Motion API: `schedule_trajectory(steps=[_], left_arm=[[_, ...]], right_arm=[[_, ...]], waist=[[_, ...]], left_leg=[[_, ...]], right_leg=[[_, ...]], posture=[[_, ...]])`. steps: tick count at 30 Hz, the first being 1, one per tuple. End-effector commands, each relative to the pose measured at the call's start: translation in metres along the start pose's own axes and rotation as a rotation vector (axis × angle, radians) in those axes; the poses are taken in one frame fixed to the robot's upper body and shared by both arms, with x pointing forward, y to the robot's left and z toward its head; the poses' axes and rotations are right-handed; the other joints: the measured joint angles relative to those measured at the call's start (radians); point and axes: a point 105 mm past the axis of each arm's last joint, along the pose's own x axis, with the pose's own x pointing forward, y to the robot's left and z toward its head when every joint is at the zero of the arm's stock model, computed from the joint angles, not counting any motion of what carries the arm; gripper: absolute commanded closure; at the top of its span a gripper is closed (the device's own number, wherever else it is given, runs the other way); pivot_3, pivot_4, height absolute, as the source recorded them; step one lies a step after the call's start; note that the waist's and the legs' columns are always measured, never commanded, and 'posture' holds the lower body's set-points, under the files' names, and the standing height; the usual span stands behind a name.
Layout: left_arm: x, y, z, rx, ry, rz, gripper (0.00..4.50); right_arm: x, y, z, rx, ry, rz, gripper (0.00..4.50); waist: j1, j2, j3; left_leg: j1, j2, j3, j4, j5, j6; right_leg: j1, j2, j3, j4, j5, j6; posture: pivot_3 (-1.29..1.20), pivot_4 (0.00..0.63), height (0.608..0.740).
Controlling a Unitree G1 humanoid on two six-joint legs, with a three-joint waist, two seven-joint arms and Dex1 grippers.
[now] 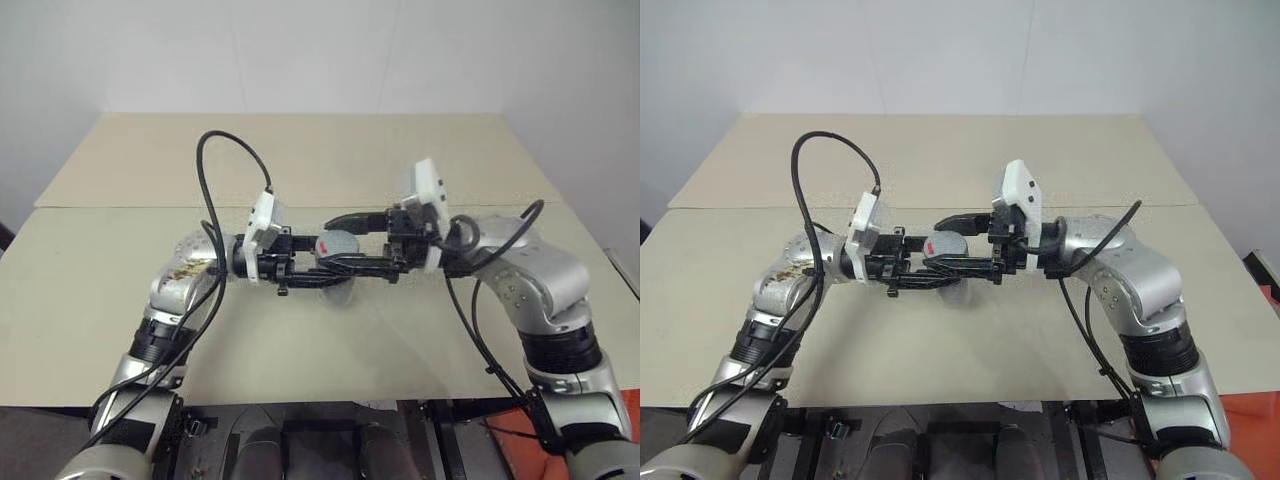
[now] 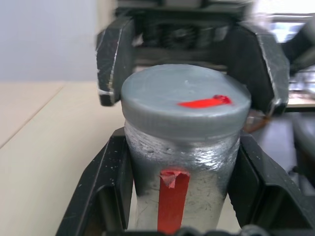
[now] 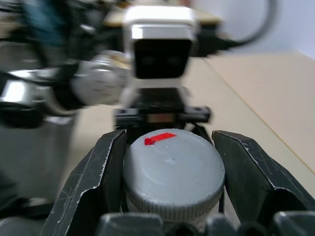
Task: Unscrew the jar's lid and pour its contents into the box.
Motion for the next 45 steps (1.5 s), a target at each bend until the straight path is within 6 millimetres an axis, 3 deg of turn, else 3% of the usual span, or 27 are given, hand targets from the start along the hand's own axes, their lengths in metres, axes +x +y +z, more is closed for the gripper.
schedule_trajectory(steps=[1, 5, 13, 15, 19, 30, 36, 45], left_arm=[[0.006, -0.018, 0.018, 0.050, -0.032, -0.206, 2.26], [0.013, -0.026, 0.015, 0.053, -0.011, -0.299, 2.26], [0.020, -0.028, 0.015, 0.069, -0.021, -0.326, 2.26], [0.019, -0.028, 0.014, 0.065, -0.016, -0.320, 2.26], [0.013, -0.025, 0.013, 0.062, -0.012, -0.282, 2.26], [-0.023, -0.006, 0.005, 0.052, 0.012, 0.045, 2.26], [-0.020, 0.006, 0.003, 0.065, -0.005, 0.144, 2.26], [-0.014, 0.009, 0.005, 0.075, -0.009, 0.142, 2.26]], right_arm=[[-0.002, 0.007, 0.006, -0.085, -0.031, 0.222, 1.76], [0.000, 0.005, 0.001, -0.084, -0.039, 0.387, 1.76], [0.012, -0.007, -0.011, -0.093, -0.006, 0.413, 1.76], [0.011, -0.010, -0.011, -0.100, -0.010, 0.397, 1.05], [0.008, -0.013, -0.007, -0.119, -0.031, 0.341, 0.05], [-0.022, 0.007, 0.027, -0.181, -0.131, -0.014, 0.05], [-0.004, 0.000, 0.020, -0.153, -0.020, -0.255, 0.05], [0.021, -0.005, 0.020, -0.123, -0.042, -0.365, 0.05]], waist=[[0.000, 0.000, 0.000], [0.000, 0.000, 0.000], [0.000, 0.001, 0.001], [0.001, 0.001, 0.001], [0.004, 0.001, 0.001], [0.002, 0.001, 0.001], [0.002, 0.001, 0.001], [0.002, 0.001, 0.001]], left_leg=[[0.000, 0.000, 0.000, 0.000, 0.000, 0.000], [0.000, 0.000, 0.000, 0.000, 0.000, 0.000], [0.000, 0.000, 0.000, 0.000, 0.000, 0.000], [0.000, 0.001, 0.000, 0.000, 0.000, 0.000], [0.000, 0.000, 0.000, 0.001, 0.000, 0.000], [-0.001, 0.000, -0.002, 0.001, 0.000, 0.000], [-0.001, 0.000, -0.002, 0.000, 0.000, 0.000], [-0.002, 0.000, -0.002, 0.000, 0.000, 0.000]], right_leg=[[0.000, 0.000, 0.000, 0.000, 0.000, 0.000], [0.000, 0.000, 0.000, 0.000, 0.000, 0.000], [-0.001, 0.000, 0.000, 0.001, 0.000, 0.000], [-0.001, 0.000, 0.000, 0.001, 0.000, 0.000], [-0.001, 0.000, -0.001, 0.001, 0.000, 0.000], [-0.001, 0.000, -0.002, 0.002, 0.000, 0.000], [-0.001, 0.000, -0.002, 0.002, 0.000, 0.000], [-0.001, 0.000, -0.002, 0.001, 0.000, 0.000]], posture=[[0.00, 0.150, 0.740], [0.00, 0.150, 0.740], [0.00, 0.150, 0.740], [0.00, 0.150, 0.740], [0.00, 0.150, 0.740], [0.00, 0.150, 0.740], [0.00, 0.150, 0.740], [0.00, 0.150, 0.740]])
